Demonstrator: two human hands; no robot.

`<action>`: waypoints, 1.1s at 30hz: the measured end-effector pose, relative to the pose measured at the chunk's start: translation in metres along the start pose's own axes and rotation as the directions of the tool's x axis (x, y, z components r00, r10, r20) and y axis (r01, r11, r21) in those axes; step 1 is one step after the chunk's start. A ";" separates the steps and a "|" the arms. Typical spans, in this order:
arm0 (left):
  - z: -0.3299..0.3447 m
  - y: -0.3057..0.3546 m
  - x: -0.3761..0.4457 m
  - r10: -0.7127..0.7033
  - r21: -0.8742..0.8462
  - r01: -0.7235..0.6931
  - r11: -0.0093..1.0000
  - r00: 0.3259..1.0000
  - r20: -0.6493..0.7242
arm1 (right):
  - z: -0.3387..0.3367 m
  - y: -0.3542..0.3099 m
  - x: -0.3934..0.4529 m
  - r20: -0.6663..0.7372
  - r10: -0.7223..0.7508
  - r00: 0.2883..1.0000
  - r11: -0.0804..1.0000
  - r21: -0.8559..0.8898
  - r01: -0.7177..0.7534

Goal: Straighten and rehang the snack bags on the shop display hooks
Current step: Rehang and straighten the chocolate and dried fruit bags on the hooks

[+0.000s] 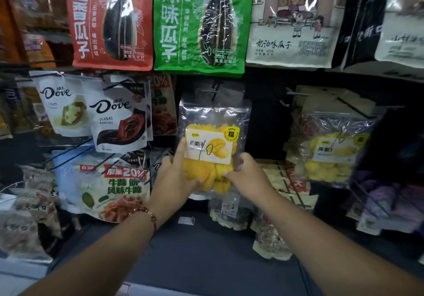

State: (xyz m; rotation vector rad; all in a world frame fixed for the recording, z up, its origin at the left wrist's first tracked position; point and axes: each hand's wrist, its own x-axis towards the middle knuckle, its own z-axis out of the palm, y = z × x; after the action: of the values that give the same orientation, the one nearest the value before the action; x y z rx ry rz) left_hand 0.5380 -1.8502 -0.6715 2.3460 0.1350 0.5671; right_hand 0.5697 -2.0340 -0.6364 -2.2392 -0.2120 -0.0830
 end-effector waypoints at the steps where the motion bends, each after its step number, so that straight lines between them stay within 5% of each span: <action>1: 0.000 0.002 0.005 0.005 -0.003 -0.005 1.000 1.000 0.003 | -0.002 0.000 0.005 -0.008 0.001 1.000 1.000 0.001 -0.001; 12: 0.033 0.020 0.054 -0.021 0.053 0.022 0.998 1.000 -0.020 | -0.015 0.020 0.047 -0.035 0.021 0.999 1.000 -0.020 -0.021; 20: 0.039 0.006 0.016 0.150 0.206 -0.145 0.968 0.989 -0.005 | -0.019 0.040 0.019 0.010 -0.036 0.999 0.989 -0.144 0.037; 27: 0.041 0.002 -0.044 0.303 0.439 -0.350 0.828 0.937 0.177 | -0.031 0.075 -0.036 0.122 -0.074 0.990 0.910 -0.398 0.117; 33: 0.049 0.007 -0.079 0.049 0.569 -0.316 0.759 0.899 0.434 | -0.023 0.114 -0.075 0.213 -0.049 0.976 0.841 -0.518 0.155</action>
State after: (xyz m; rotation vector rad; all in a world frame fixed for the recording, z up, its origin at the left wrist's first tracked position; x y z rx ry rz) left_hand 0.4877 -1.9058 -0.7277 3.1146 -0.1276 0.1141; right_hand 0.5170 -2.1313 -0.7197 -2.7962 -0.4628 0.0221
